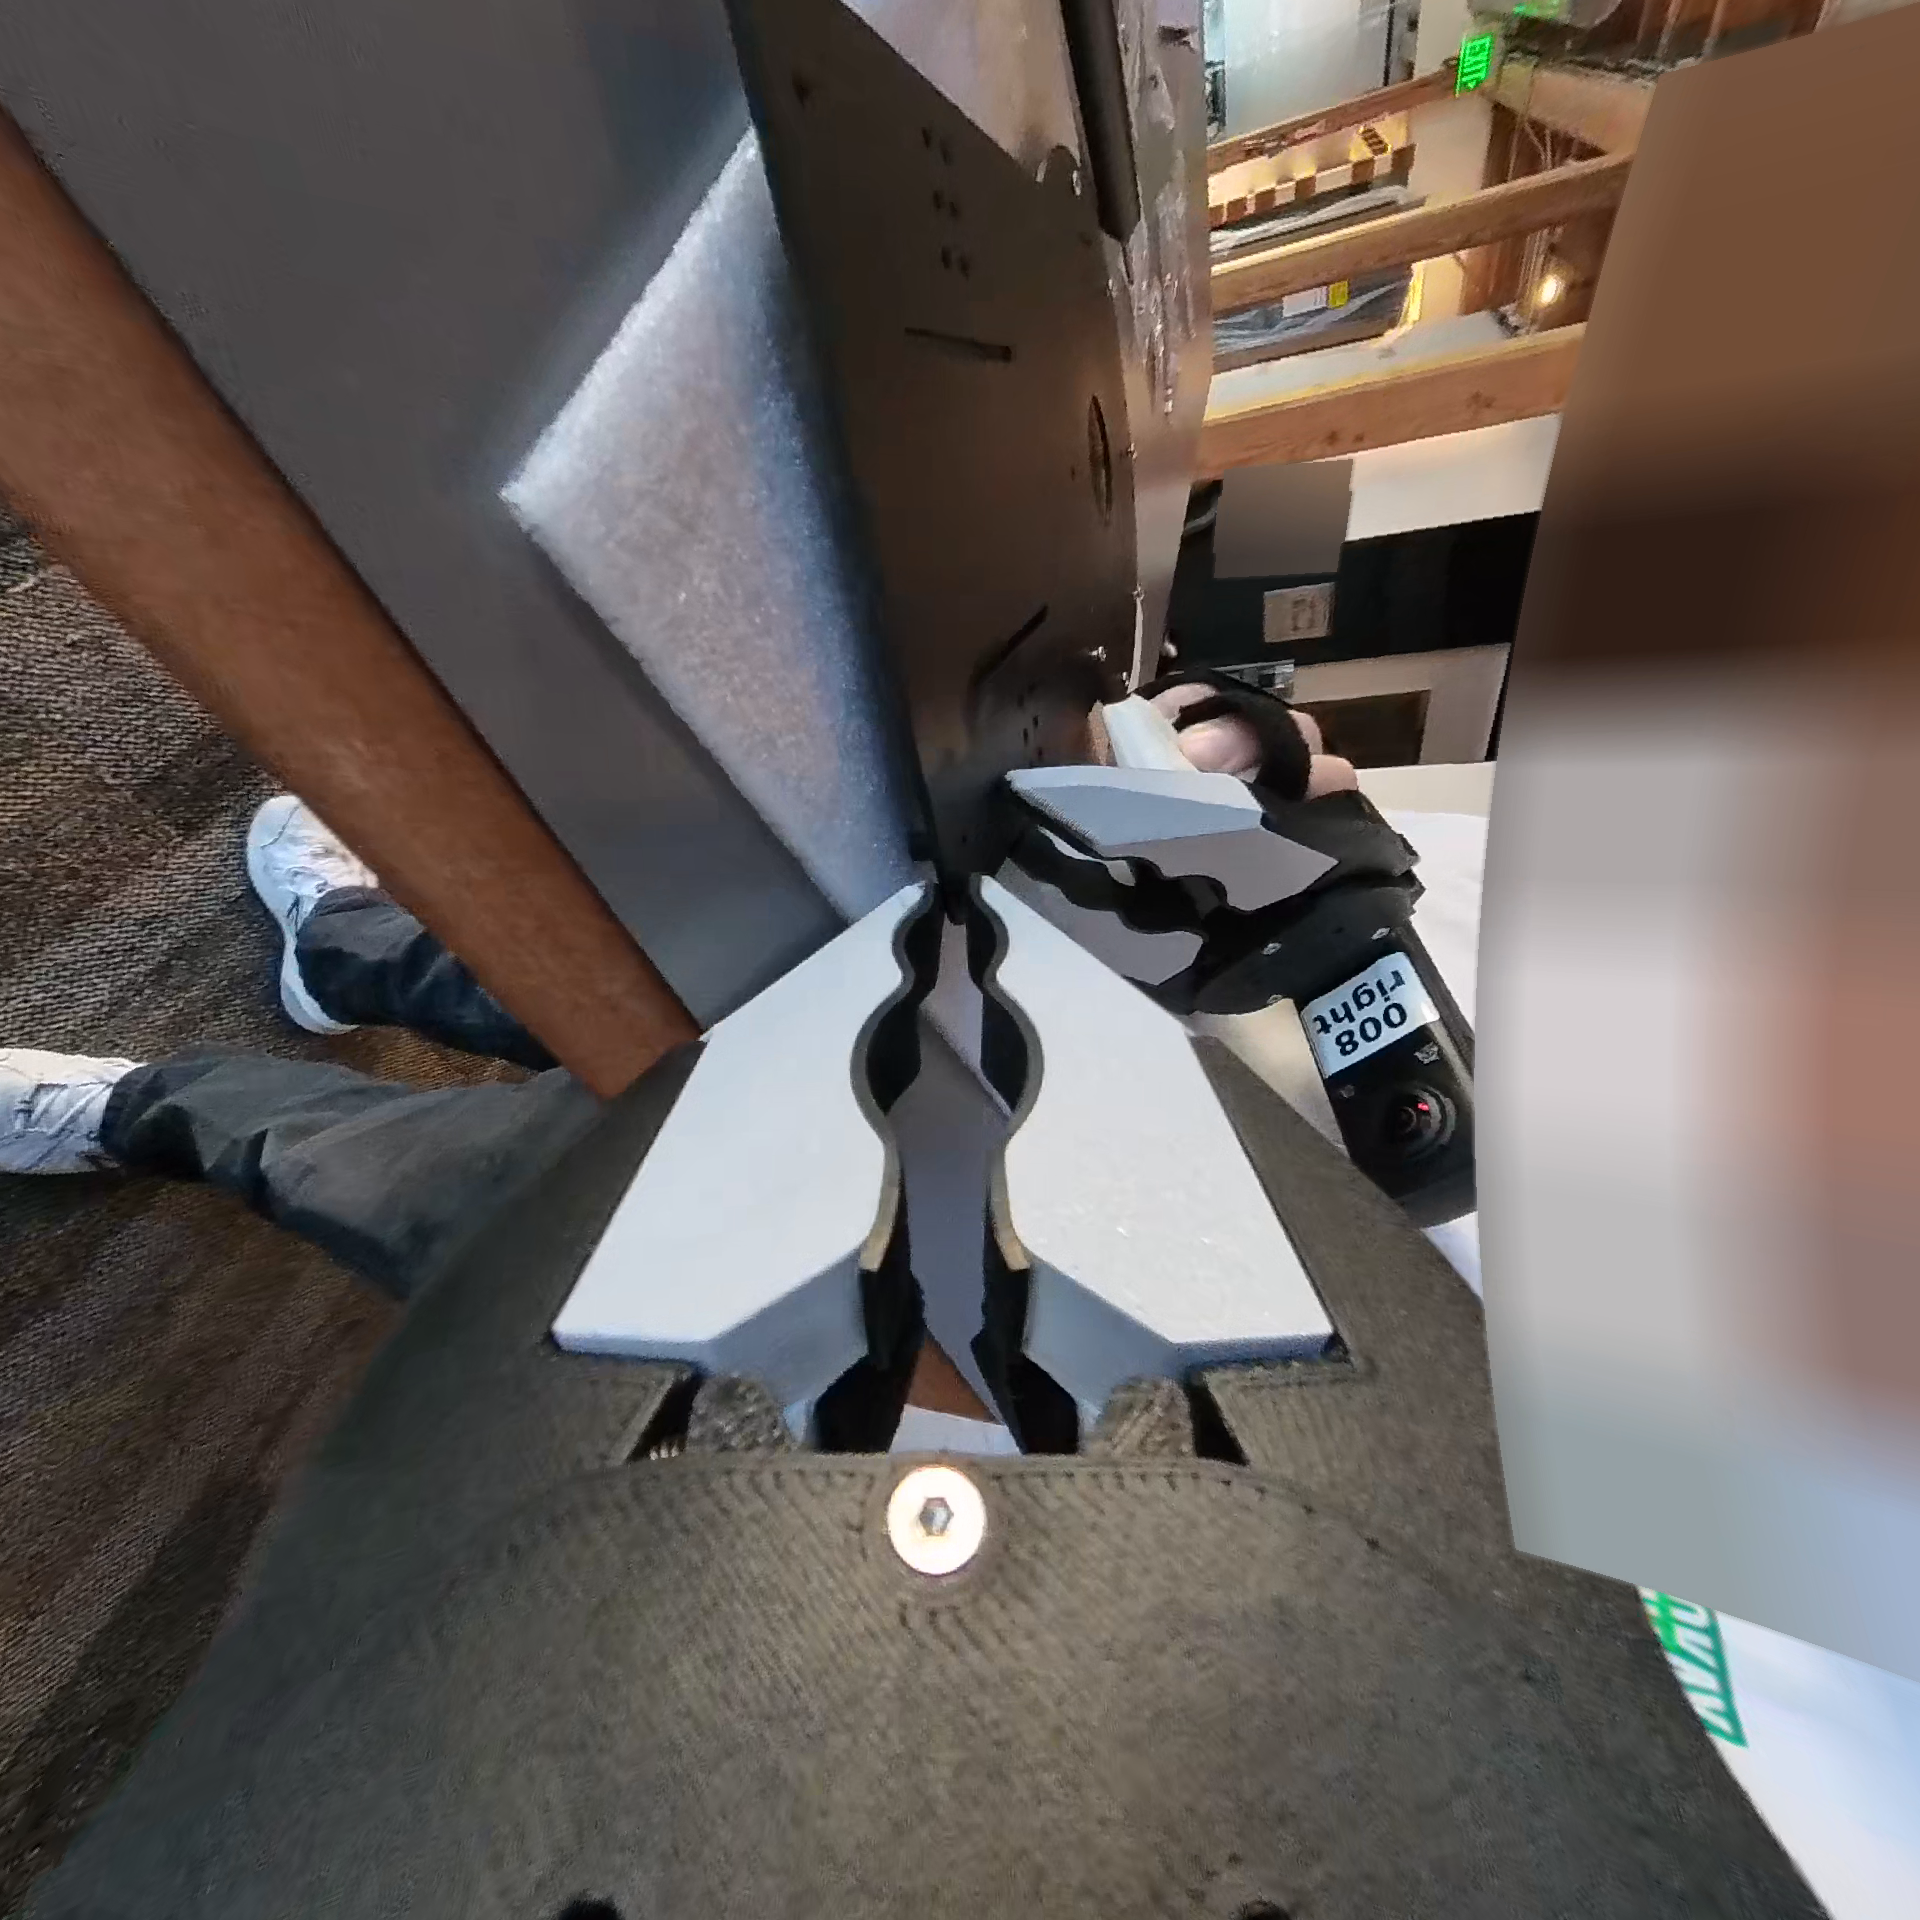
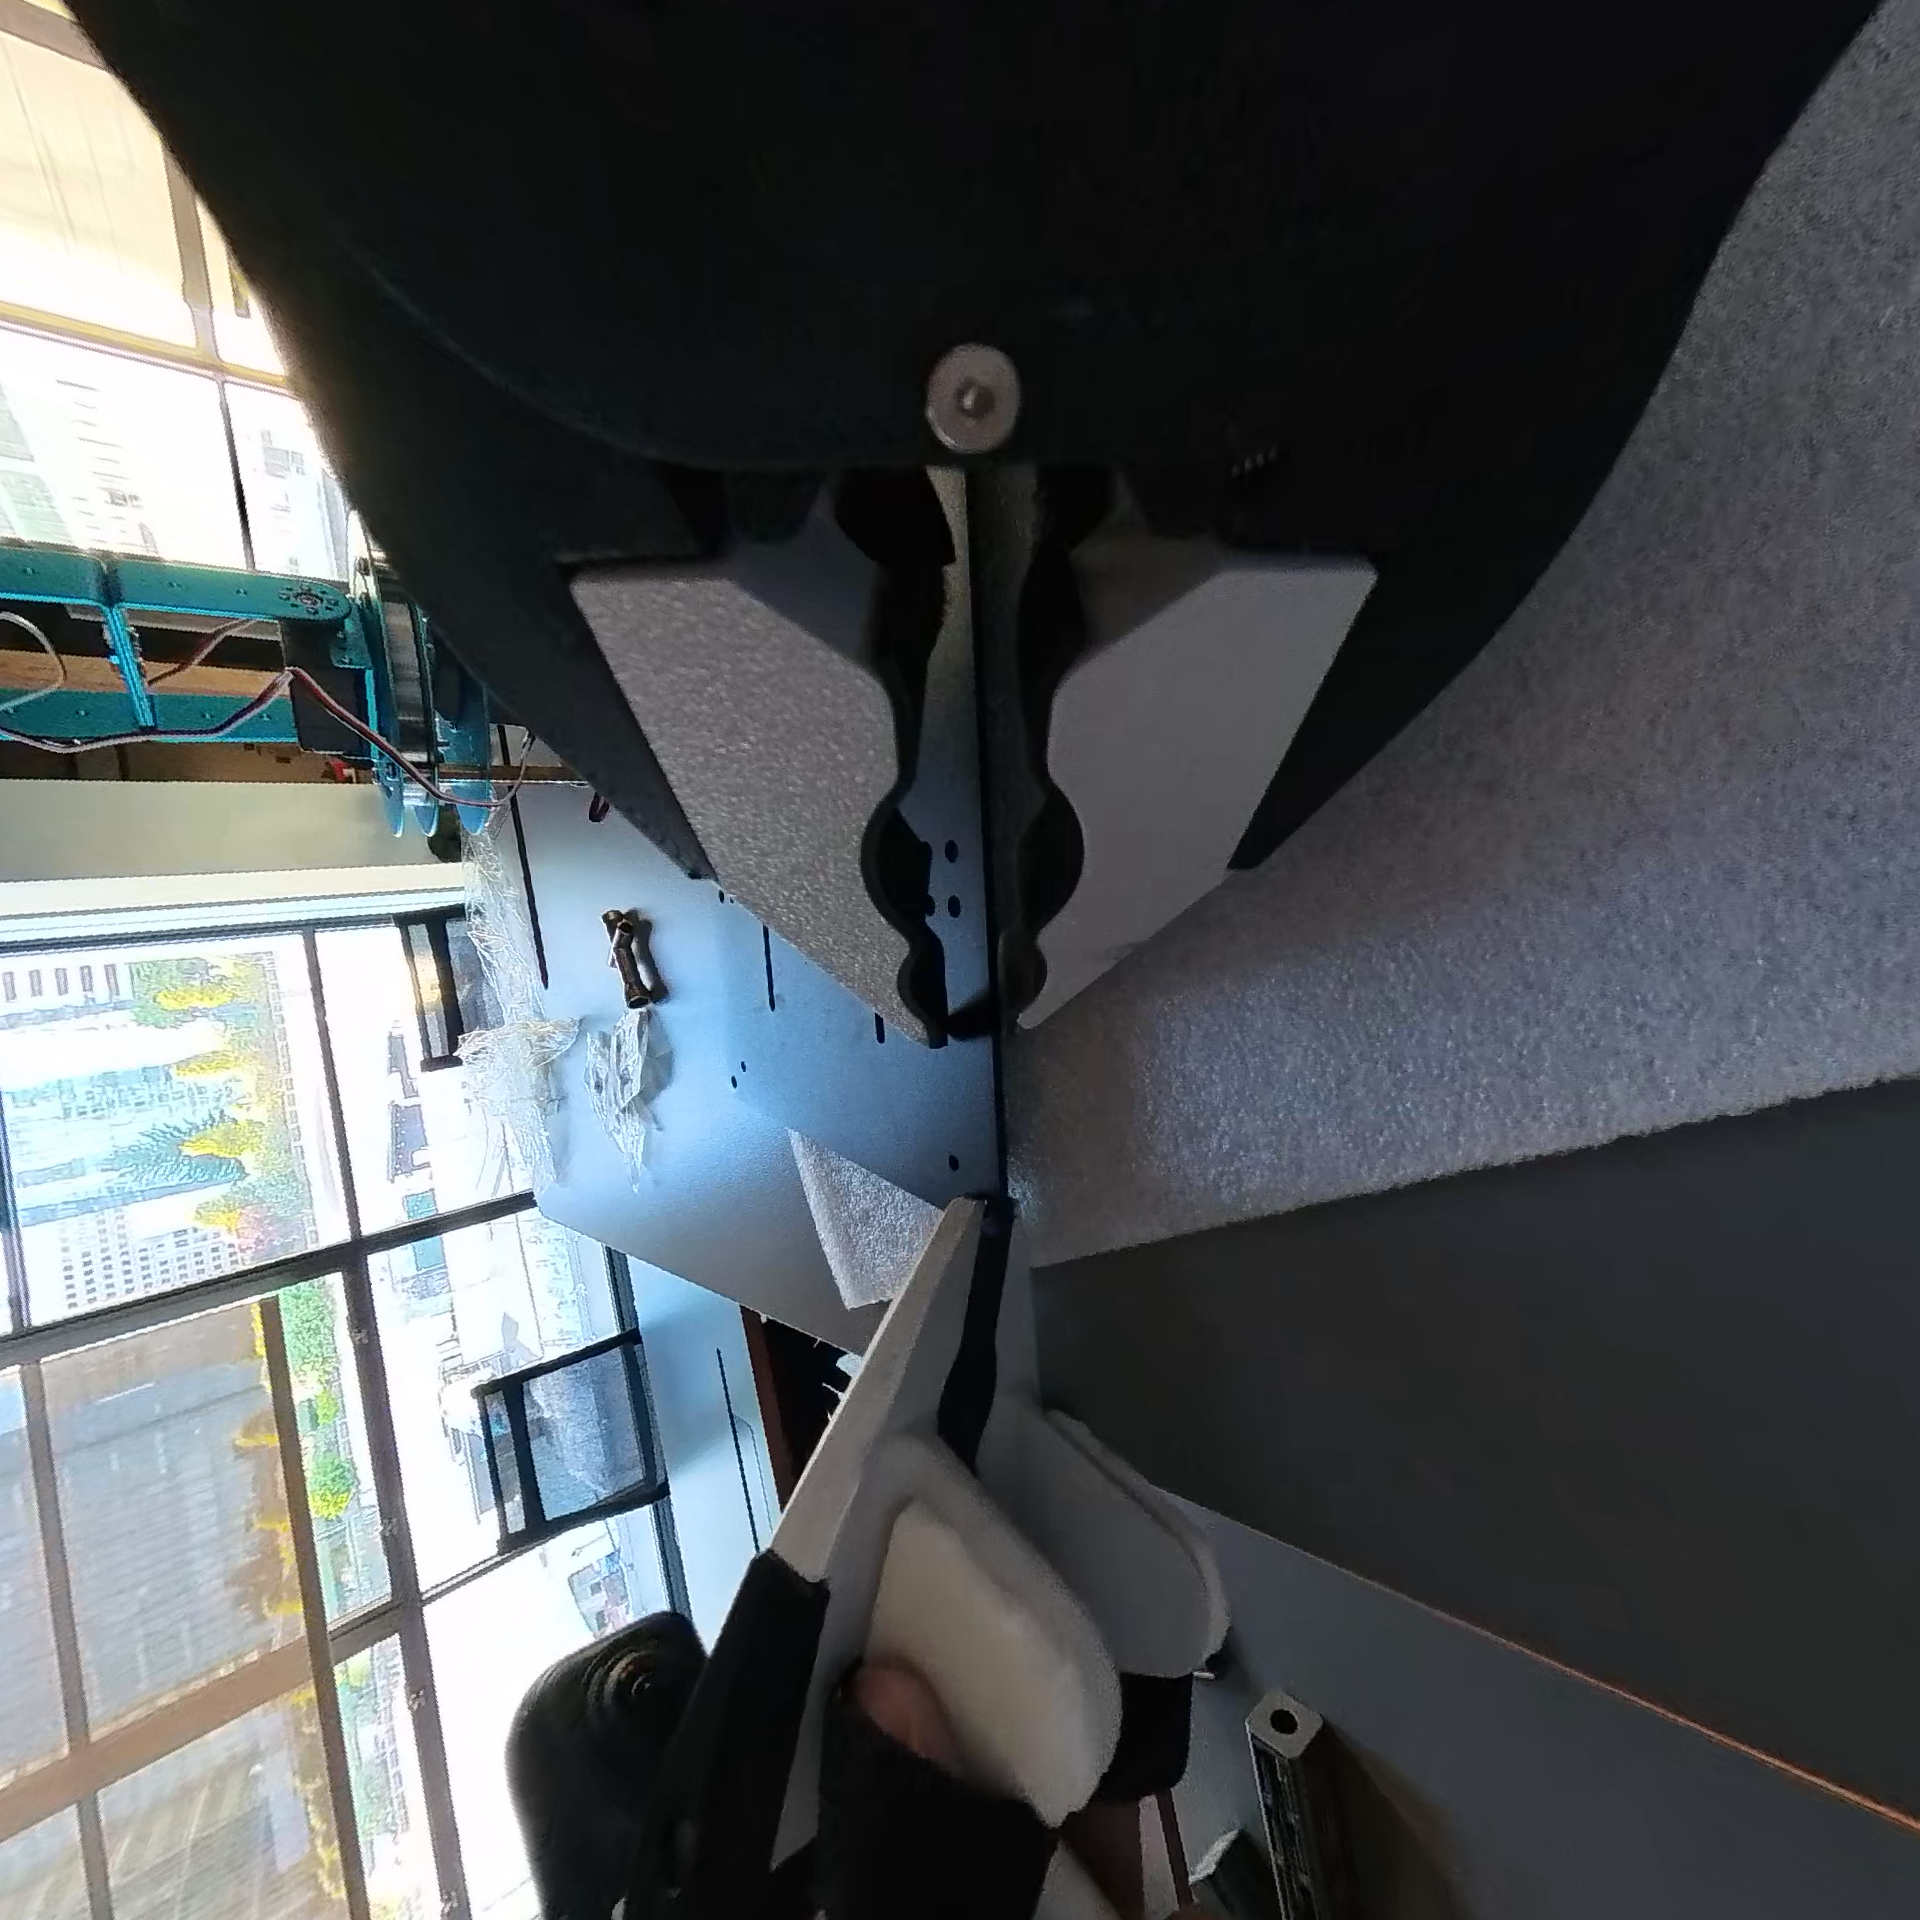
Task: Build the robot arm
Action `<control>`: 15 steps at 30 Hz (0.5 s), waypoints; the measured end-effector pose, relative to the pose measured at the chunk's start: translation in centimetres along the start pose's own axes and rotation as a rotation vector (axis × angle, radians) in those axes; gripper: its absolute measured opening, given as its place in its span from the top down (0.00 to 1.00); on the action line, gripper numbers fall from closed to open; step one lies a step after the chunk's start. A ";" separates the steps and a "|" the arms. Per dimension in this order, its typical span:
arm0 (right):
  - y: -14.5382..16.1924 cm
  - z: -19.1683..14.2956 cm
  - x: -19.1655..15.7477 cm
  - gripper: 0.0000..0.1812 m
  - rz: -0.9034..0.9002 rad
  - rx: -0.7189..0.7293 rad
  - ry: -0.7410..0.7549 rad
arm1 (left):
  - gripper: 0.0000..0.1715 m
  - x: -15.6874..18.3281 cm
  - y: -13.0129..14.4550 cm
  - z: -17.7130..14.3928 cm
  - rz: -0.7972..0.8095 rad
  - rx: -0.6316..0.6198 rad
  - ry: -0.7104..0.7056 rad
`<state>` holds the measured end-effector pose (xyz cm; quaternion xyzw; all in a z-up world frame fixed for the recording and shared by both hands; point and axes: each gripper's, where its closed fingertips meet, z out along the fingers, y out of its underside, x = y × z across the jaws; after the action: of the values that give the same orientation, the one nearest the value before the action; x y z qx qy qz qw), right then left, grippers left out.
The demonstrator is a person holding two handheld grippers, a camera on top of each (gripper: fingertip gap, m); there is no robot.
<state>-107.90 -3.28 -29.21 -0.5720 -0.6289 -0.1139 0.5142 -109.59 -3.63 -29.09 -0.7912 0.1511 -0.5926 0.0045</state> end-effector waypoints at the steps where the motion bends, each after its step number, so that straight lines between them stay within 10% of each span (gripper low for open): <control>1: 0.0 0.0 0.0 0.96 0.000 0.000 0.000 | 0.99 0.0 0.0 0.0 -0.004 -0.001 0.007; 15: 0.0 -0.1 0.3 0.93 0.017 0.009 0.006 | 0.99 0.0 0.1 0.0 0.027 -0.018 0.016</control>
<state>-107.80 -3.22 -28.91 -0.5748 -0.6229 -0.1084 0.5194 -109.62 -3.72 -29.12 -0.7844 0.1670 -0.5973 0.0044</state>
